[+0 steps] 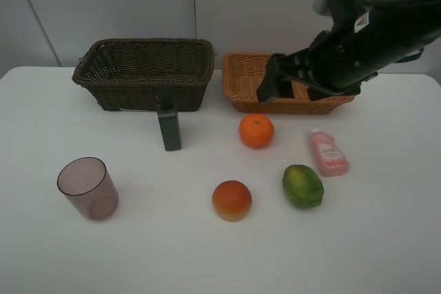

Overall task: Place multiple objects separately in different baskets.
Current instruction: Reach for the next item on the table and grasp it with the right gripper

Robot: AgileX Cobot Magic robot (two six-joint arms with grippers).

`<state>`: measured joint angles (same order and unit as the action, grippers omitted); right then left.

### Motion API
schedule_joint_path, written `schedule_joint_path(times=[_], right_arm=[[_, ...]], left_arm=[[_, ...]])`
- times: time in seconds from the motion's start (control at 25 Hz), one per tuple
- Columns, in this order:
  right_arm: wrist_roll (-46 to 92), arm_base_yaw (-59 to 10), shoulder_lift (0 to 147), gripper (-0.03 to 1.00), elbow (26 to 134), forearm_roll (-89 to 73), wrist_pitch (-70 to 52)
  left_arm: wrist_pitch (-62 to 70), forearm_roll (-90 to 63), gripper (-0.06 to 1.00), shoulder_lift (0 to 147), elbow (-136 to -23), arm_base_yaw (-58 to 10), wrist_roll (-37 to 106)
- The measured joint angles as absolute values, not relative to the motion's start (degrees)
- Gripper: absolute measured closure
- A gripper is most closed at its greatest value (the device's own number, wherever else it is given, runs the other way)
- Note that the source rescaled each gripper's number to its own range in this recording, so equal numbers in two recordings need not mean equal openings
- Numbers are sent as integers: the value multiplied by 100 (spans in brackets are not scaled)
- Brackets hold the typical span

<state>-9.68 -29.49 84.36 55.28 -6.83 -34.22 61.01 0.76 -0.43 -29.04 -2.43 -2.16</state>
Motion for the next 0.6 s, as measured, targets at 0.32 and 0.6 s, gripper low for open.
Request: schedule_joint_path(times=[0.32, 0.6], right_arm=[[-2307, -2999, 9797, 8, 6588, 257, -4289], [-2694, -3070, 10311, 8, 7250, 647, -4391]], left_arm=[[6101, 76, -6, -43, -2904, -243, -216], [6101, 76, -6, -43, -2904, -243, -216]])
